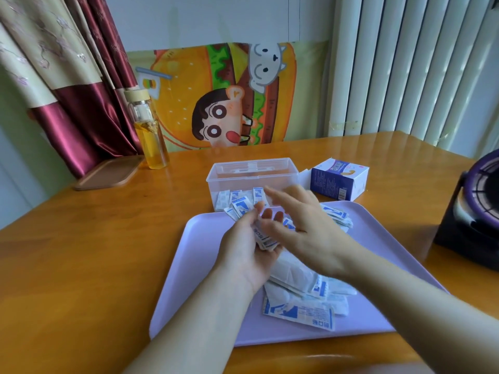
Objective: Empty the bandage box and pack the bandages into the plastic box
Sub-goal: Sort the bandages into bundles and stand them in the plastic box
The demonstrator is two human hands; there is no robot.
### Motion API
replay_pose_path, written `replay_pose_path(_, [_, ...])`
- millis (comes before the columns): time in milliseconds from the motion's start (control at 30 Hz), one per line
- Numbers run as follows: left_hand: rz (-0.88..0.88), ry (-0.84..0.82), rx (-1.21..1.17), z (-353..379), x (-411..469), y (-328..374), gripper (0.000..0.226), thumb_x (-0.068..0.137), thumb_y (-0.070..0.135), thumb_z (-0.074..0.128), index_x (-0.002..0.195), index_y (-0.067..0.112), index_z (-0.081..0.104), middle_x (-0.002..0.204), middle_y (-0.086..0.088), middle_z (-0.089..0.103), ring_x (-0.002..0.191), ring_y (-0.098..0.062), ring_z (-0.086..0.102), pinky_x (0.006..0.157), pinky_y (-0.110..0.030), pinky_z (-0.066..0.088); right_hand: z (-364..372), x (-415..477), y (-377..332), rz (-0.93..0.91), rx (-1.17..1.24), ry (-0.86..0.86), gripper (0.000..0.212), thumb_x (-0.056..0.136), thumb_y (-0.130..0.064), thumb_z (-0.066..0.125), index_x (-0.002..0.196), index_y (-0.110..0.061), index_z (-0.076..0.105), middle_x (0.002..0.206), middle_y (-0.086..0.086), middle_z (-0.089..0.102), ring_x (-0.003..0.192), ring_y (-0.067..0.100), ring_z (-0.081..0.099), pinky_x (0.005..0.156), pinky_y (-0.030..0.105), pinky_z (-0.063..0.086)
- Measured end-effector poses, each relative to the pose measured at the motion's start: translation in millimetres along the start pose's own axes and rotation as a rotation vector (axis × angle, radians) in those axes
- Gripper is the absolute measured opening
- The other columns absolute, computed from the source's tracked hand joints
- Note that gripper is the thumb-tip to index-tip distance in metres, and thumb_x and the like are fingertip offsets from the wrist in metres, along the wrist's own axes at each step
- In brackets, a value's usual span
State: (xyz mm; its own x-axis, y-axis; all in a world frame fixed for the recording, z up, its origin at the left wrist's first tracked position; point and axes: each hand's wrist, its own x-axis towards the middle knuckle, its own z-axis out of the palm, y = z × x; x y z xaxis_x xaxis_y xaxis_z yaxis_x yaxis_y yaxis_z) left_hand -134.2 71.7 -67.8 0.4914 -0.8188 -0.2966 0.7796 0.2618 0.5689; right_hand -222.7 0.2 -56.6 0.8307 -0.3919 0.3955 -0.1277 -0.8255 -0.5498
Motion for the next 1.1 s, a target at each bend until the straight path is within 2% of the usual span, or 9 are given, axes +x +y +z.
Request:
replay_pose_path(100, [-0.054, -0.065, 0.173, -5, -2, 6, 0.009, 0.094, 0.014, 0.047, 0.093, 0.014, 0.056, 0.072, -0.001, 0.054, 0.066, -0.012, 0.053, 0.062, -0.029, 0.049, -14, -4, 8, -0.208, -0.217, -0.222, 0.114, 0.07, -0.053, 0.073, 0.148, -0.034, -0.007, 0.153, -0.006, 0.008, 0.14, 0.016, 0.014, 0.112, 0.027, 0.023])
replay_pose_path(200, [-0.123, -0.168, 0.441, -3, -6, 4, 0.014, 0.093, 0.013, 0.043, 0.095, 0.01, 0.056, 0.082, -0.012, 0.053, 0.078, -0.019, 0.052, 0.065, -0.03, 0.046, -13, -3, 12, -0.268, -0.268, -0.256, 0.128, 0.06, -0.053, 0.079, 0.144, -0.04, -0.016, 0.154, -0.01, -0.003, 0.141, 0.011, 0.012, 0.108, 0.025, 0.03])
replay_pose_path(267, [-0.104, -0.21, 0.546, -1, -8, 1, 0.019, 0.094, 0.01, 0.041, 0.104, 0.007, 0.057, 0.094, -0.016, 0.054, 0.087, -0.021, 0.054, 0.069, -0.029, 0.045, -13, 0, 12, -0.278, -0.24, -0.243, 0.118, 0.062, -0.048, 0.08, 0.147, -0.039, -0.002, 0.147, -0.012, 0.015, 0.122, 0.002, 0.031, 0.093, 0.014, 0.035])
replay_pose_path(367, [-0.073, -0.266, 0.612, 1, -12, 0, 0.015, 0.093, 0.004, 0.042, 0.1, 0.007, 0.056, 0.086, -0.01, 0.055, 0.08, -0.018, 0.054, 0.067, -0.026, 0.042, -16, 1, 12, -0.281, -0.241, -0.2, 0.095, 0.064, -0.043, 0.08, 0.142, -0.028, 0.028, 0.129, -0.007, 0.032, 0.102, 0.005, 0.042, 0.08, 0.011, 0.036])
replay_pose_path(533, [-0.013, -0.258, 0.754, 3, -17, 2, 0.014, 0.098, 0.012, 0.045, 0.086, 0.013, 0.053, 0.068, 0.0, 0.047, 0.058, -0.009, 0.047, 0.053, -0.021, 0.041, -20, -4, 13, -0.259, -0.299, -0.197, 0.091, 0.061, -0.054, 0.078, 0.135, -0.027, 0.033, 0.128, -0.006, 0.026, 0.093, 0.017, 0.054, 0.074, 0.015, 0.04])
replay_pose_path(633, [0.047, -0.215, 0.902, 3, -19, 6, 0.022, 0.099, 0.022, 0.046, 0.08, 0.019, 0.056, 0.065, 0.004, 0.043, 0.059, -0.009, 0.044, 0.049, -0.02, 0.039, -30, -3, 6, -0.221, -0.223, -0.267, 0.089, 0.06, -0.053, 0.081, 0.133, -0.034, 0.033, 0.128, -0.015, 0.03, 0.095, 0.003, 0.051, 0.077, 0.008, 0.041])
replay_pose_path(767, [0.082, -0.22, 0.989, 4, -18, 19, 0.015, 0.098, 0.025, 0.049, 0.091, 0.02, 0.062, 0.072, 0.005, 0.048, 0.062, -0.007, 0.041, 0.046, -0.016, 0.029, -49, 10, -1, -0.242, -0.073, -0.211, 0.042, 0.082, -0.031, 0.069, 0.122, -0.029, 0.055, 0.121, -0.013, 0.052, 0.099, 0.003, 0.057, 0.083, 0.02, 0.049])
replay_pose_path(867, [0.093, -0.266, 1.041, 8, -15, 34, 0.015, 0.097, 0.021, 0.05, 0.088, 0.015, 0.062, 0.069, 0.002, 0.045, 0.063, -0.008, 0.041, 0.045, -0.015, 0.027, -55, 25, -5, -0.219, -0.066, -0.125, 0.028, 0.09, -0.008, 0.056, 0.108, -0.027, 0.066, 0.098, -0.017, 0.059, 0.078, -0.006, 0.059, 0.069, 0.012, 0.046])
replay_pose_path(1100, [0.645, -0.234, 1.322, 26, 5, 74, 0.003, 0.096, 0.025, 0.051, 0.097, 0.027, 0.052, 0.069, 0.009, 0.057, 0.054, 0.0, 0.05, 0.053, -0.02, 0.042, -56, 74, -20, -0.23, -0.072, 0.113, 0.032, 0.09, -0.001, 0.051, 0.109, -0.021, 0.066, 0.092, -0.015, 0.059, 0.072, -0.01, 0.051, 0.067, -0.001, 0.036])
